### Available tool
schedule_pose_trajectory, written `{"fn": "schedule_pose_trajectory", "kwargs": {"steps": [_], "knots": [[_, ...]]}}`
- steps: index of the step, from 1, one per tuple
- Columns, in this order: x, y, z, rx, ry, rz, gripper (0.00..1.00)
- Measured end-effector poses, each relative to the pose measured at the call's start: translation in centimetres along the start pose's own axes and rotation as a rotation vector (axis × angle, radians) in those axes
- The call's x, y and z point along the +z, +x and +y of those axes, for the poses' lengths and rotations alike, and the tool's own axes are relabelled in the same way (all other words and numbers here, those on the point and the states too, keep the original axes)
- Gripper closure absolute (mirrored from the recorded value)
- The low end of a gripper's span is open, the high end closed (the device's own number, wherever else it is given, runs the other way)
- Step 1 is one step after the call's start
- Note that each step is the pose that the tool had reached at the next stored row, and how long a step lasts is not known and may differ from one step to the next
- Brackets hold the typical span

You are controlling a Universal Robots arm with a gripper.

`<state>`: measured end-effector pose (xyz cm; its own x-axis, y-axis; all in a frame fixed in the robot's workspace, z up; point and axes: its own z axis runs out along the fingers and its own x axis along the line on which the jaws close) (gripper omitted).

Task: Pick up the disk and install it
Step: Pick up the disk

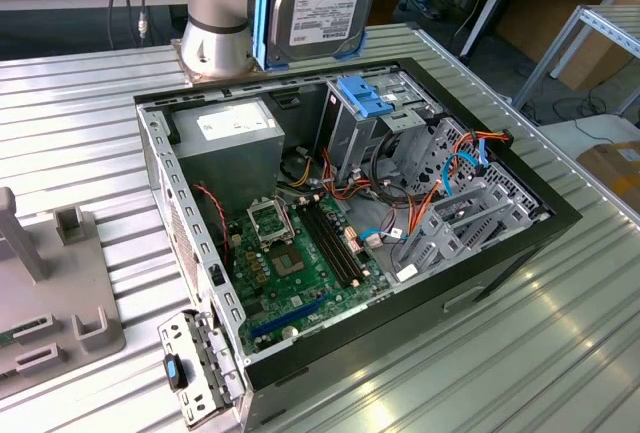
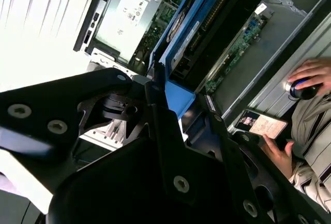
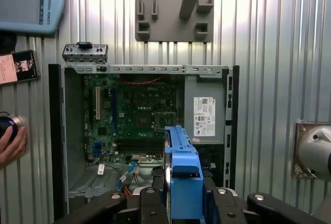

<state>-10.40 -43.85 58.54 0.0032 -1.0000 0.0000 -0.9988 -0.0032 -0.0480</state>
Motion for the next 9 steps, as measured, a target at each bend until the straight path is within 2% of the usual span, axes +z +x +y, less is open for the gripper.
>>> {"fn": "schedule_pose_trajectory", "kwargs": {"steps": [2, 6, 8, 9], "knots": [[0.03, 1.18, 0.00, 0.000, 0.0001, 0.0000, 0.63], [0.07, 2.85, 0.00, 0.000, 0.0001, -0.0001, 0.63], [0.09, 3.35, 0.01, 0.000, 0.0001, 0.0000, 0.63], [0.10, 4.00, 0.01, 0.000, 0.0001, 0.0000, 0.63]]}}
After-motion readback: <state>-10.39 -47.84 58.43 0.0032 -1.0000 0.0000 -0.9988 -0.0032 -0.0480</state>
